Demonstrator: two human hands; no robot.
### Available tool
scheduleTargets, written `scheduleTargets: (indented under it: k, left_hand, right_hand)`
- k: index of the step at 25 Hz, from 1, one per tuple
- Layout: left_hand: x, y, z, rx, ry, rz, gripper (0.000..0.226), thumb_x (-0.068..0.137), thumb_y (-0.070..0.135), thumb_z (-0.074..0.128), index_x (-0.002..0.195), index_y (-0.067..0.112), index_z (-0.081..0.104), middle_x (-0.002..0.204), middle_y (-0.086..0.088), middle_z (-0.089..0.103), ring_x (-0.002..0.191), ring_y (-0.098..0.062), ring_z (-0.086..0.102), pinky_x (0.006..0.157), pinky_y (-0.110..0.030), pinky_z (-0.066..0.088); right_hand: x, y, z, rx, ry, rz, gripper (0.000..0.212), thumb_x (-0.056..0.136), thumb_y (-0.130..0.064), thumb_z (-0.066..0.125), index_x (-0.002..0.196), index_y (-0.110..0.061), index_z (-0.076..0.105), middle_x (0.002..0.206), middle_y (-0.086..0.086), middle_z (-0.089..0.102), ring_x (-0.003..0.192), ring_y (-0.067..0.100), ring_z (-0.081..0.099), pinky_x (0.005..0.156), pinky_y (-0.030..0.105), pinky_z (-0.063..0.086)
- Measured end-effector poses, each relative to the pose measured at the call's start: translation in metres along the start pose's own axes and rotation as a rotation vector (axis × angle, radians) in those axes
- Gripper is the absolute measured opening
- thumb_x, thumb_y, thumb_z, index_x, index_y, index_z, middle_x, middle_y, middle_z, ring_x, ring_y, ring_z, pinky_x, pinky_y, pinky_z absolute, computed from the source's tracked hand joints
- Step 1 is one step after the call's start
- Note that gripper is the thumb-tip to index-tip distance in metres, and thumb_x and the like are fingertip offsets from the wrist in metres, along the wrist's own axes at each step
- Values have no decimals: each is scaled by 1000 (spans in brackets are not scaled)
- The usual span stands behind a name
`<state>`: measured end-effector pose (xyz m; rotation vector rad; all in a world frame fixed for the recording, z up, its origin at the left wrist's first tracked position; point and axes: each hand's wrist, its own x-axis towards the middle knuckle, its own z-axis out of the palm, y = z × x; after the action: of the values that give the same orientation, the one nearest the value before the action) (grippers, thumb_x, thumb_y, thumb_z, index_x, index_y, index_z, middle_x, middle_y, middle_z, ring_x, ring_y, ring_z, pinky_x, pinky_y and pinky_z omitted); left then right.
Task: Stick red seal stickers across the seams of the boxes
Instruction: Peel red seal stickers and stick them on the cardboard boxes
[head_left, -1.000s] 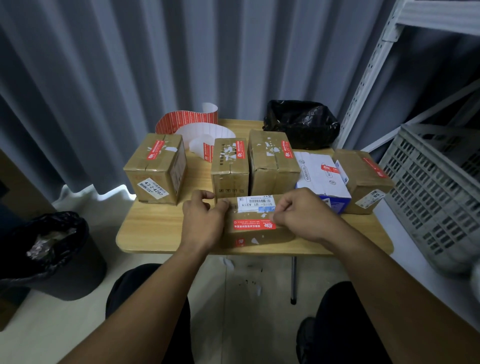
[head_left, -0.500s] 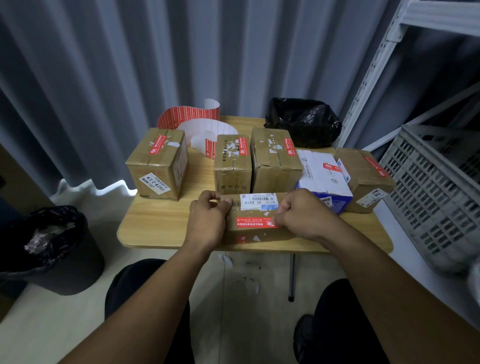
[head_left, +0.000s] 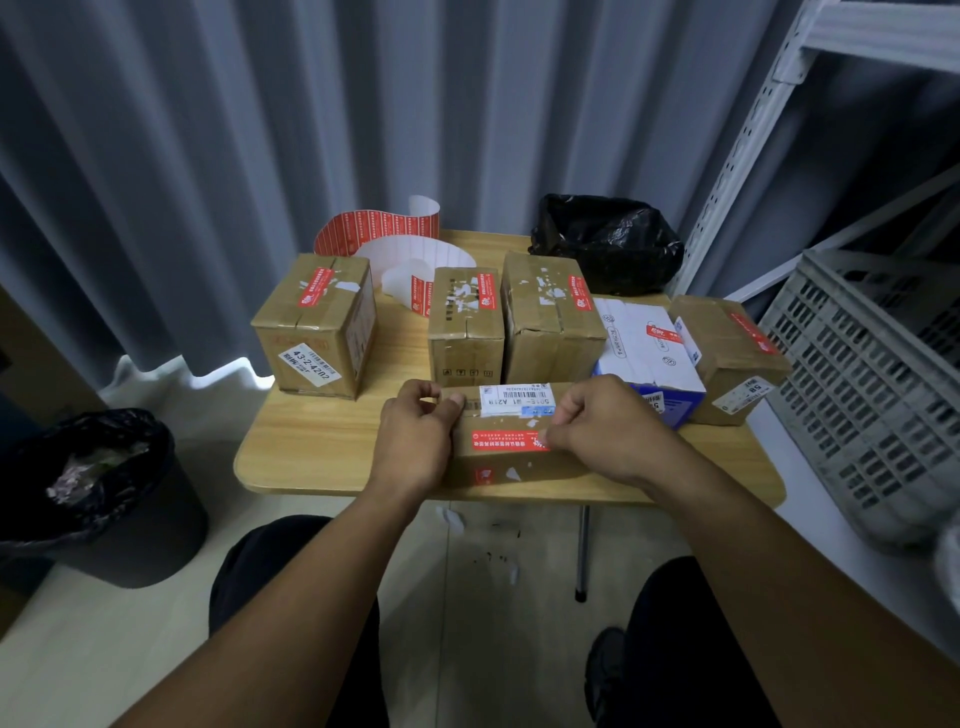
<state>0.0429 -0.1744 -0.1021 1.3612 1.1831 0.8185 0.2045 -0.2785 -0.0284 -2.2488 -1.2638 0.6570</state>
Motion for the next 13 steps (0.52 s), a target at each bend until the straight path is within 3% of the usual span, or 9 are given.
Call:
scheduleTargets:
  k: [4,7,13]
  left_hand:
    - [0,0,0,-40,1,14,18,96,35,64,100,18,61,100,-9,73,88,-22,73,74,-36,55]
    - [-3,2,0,-66,-1,12,17,98,29,62,104,13,60,96,-7,74,84,-18,73,68,-29,50]
    - [-6,5,0,-66,-3,35,18,99,29,62,105,13,60,97,-8,74,88,-21,73,76,-35,55]
  right_hand:
    - [3,-1,0,-64,-27,5,14,90,-28,74,86,-17,66,97,-6,70,94,12,66,83,35,60]
    - [2,-5,-3,-98,-80,2,14,93,-29,71,92,-19,61,102,-6,68,96,13,65,80,31,59]
    - [2,-14,-13,-124,-136,20,18,94,-27,70,84,-16,60,96,2,69,91,14,65,64,25,46]
